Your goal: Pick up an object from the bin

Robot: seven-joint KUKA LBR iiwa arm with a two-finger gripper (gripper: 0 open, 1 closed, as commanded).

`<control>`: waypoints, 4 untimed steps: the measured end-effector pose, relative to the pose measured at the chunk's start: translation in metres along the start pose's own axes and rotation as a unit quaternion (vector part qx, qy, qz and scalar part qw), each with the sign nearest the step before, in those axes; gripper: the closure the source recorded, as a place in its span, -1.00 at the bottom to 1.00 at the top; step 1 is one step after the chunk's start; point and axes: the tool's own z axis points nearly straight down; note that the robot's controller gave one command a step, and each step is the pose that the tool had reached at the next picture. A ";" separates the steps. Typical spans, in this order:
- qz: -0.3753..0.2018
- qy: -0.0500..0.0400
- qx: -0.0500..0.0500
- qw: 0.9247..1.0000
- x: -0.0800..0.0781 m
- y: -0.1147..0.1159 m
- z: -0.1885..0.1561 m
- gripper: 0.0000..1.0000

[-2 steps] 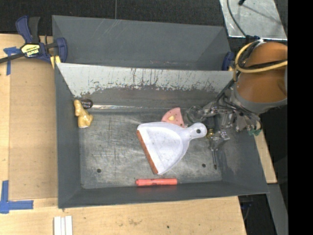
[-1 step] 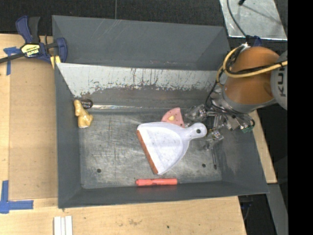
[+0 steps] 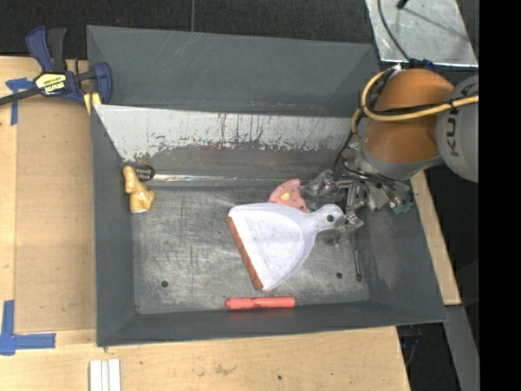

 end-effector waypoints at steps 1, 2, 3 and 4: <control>0.039 -0.012 0.012 0.999 -0.023 0.012 -0.027 1.00; 0.039 -0.012 0.012 0.999 -0.023 0.012 -0.027 1.00; 0.039 -0.012 0.012 0.999 -0.023 0.012 -0.027 1.00; 0.036 -0.008 0.012 0.999 -0.020 0.016 -0.074 1.00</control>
Offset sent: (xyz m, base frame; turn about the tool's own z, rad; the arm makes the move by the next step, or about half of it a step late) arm 0.0000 0.0000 0.0000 0.0000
